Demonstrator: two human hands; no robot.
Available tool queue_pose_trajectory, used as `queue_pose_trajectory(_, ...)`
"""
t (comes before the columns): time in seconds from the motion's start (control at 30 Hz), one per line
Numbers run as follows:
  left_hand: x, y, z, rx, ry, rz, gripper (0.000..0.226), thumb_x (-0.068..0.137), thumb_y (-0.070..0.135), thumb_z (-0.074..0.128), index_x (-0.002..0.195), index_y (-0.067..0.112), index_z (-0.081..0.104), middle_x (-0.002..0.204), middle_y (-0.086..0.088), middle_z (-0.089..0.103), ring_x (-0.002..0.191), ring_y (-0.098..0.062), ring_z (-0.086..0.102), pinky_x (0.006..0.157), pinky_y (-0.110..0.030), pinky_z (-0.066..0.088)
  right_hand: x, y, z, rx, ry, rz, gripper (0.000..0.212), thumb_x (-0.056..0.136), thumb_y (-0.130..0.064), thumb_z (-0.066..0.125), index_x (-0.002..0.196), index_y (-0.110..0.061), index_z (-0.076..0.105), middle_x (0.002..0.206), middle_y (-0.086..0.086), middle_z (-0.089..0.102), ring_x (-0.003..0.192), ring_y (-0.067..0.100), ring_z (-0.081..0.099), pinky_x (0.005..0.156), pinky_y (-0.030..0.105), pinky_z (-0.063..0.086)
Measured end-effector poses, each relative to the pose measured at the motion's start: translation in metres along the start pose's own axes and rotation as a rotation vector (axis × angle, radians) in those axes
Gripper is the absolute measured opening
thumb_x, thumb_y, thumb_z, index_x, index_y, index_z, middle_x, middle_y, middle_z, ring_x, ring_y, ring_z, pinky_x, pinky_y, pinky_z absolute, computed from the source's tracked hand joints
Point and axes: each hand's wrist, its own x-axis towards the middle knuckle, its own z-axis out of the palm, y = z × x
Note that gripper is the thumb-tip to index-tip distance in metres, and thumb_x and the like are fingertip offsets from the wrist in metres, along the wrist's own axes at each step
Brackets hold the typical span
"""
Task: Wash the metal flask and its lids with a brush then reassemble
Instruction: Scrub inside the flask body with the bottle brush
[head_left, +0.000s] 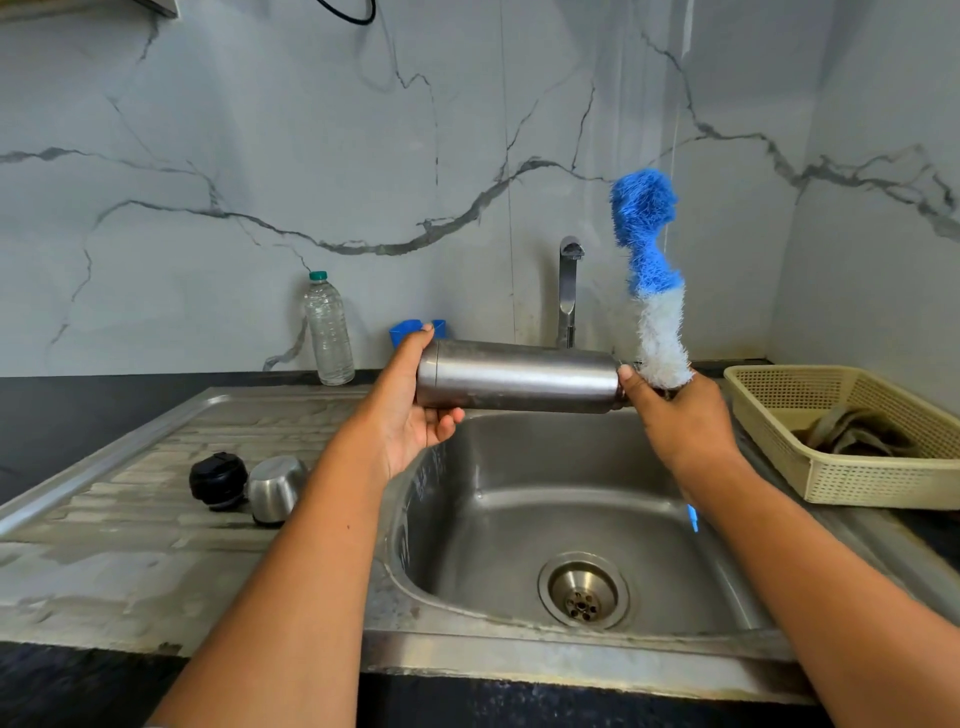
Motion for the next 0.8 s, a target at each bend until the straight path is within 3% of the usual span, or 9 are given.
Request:
queue_pose_trajectory(0.17, -0.001, -0.004, 0.008, 0.007, 0.083, 0.019, 0.050, 0.093, 0.064, 0.058, 0.101, 0.015, 0.063, 0.080, -0.009, 0.061, 0.051, -0.015, 0.052, 0.041, -0.021, 0.041, -0.002, -0.004, -0.001, -0.064, -0.019, 0.001, 0.033, 0.095, -0.039, 0.069, 0.121, -0.017, 0.066, 0.094, -0.007, 0.065, 0.101, 0.021, 0.062, 0.083, 0.032, 0.045)
queue_pose_trajectory(0.33, 0.002, -0.001, 0.004, -0.090, 0.160, 0.097, 0.040, 0.096, 0.054, 0.057, 0.103, 0.016, 0.063, 0.082, -0.010, 0.062, 0.054, -0.015, 0.052, 0.042, -0.021, 0.040, -0.014, -0.016, 0.002, -0.137, -0.007, -0.116, 0.051, 0.095, -0.048, 0.065, 0.136, -0.020, 0.055, 0.106, -0.015, 0.059, 0.098, 0.007, 0.055, 0.083, 0.026, 0.043)
queue_pose_trajectory(0.43, 0.002, 0.002, 0.000, -0.228, 0.161, 0.117, 0.035, 0.096, 0.047, 0.057, 0.108, 0.014, 0.064, 0.088, -0.011, 0.066, 0.064, -0.019, 0.057, 0.044, -0.022, 0.043, -0.025, -0.024, 0.007, -0.054, -0.103, -0.132, 0.046, 0.098, -0.061, 0.046, 0.126, -0.027, 0.053, 0.096, -0.010, 0.064, 0.085, 0.000, 0.057, 0.067, 0.020, 0.040)
queue_pose_trajectory(0.5, 0.004, 0.004, 0.000, -0.308, 0.145, 0.117, 0.036, 0.094, 0.042, 0.060, 0.115, 0.014, 0.065, 0.099, -0.013, 0.068, 0.078, -0.023, 0.061, 0.048, -0.024, 0.048, -0.033, -0.026, 0.014, -0.049, -0.220, -0.129, 0.045, 0.097, -0.065, 0.036, 0.117, -0.030, 0.056, 0.088, -0.003, 0.066, 0.078, 0.004, 0.060, 0.063, 0.021, 0.041)
queue_pose_trajectory(0.6, 0.007, 0.003, -0.002, -0.376, 0.144, 0.148, 0.033, 0.093, 0.036, 0.061, 0.117, 0.015, 0.065, 0.109, -0.013, 0.070, 0.091, -0.027, 0.064, 0.054, -0.026, 0.051, -0.044, -0.022, 0.028, -0.112, -0.400, -0.172, 0.036, 0.101, -0.061, 0.038, 0.111, -0.035, 0.060, 0.084, -0.007, 0.068, 0.069, -0.001, 0.062, 0.068, 0.024, 0.051)
queue_pose_trajectory(0.7, 0.009, 0.004, -0.006, -0.380, 0.162, 0.210, 0.026, 0.097, 0.035, 0.053, 0.115, 0.018, 0.062, 0.109, -0.009, 0.070, 0.090, -0.022, 0.068, 0.057, -0.025, 0.051, -0.048, -0.016, 0.039, -0.169, -0.483, -0.213, 0.028, 0.101, -0.059, 0.043, 0.110, -0.040, 0.062, 0.092, -0.010, 0.071, 0.083, 0.006, 0.068, 0.082, 0.036, 0.057)
queue_pose_trajectory(0.8, 0.011, 0.005, -0.008, -0.365, 0.200, 0.247, 0.022, 0.100, 0.035, 0.048, 0.108, 0.020, 0.062, 0.104, -0.006, 0.068, 0.084, -0.021, 0.067, 0.057, -0.024, 0.049, -0.048, -0.013, 0.041, -0.253, -0.541, -0.207, 0.031, 0.101, -0.060, 0.042, 0.095, -0.037, 0.061, 0.079, -0.005, 0.070, 0.072, 0.008, 0.064, 0.074, 0.035, 0.054)
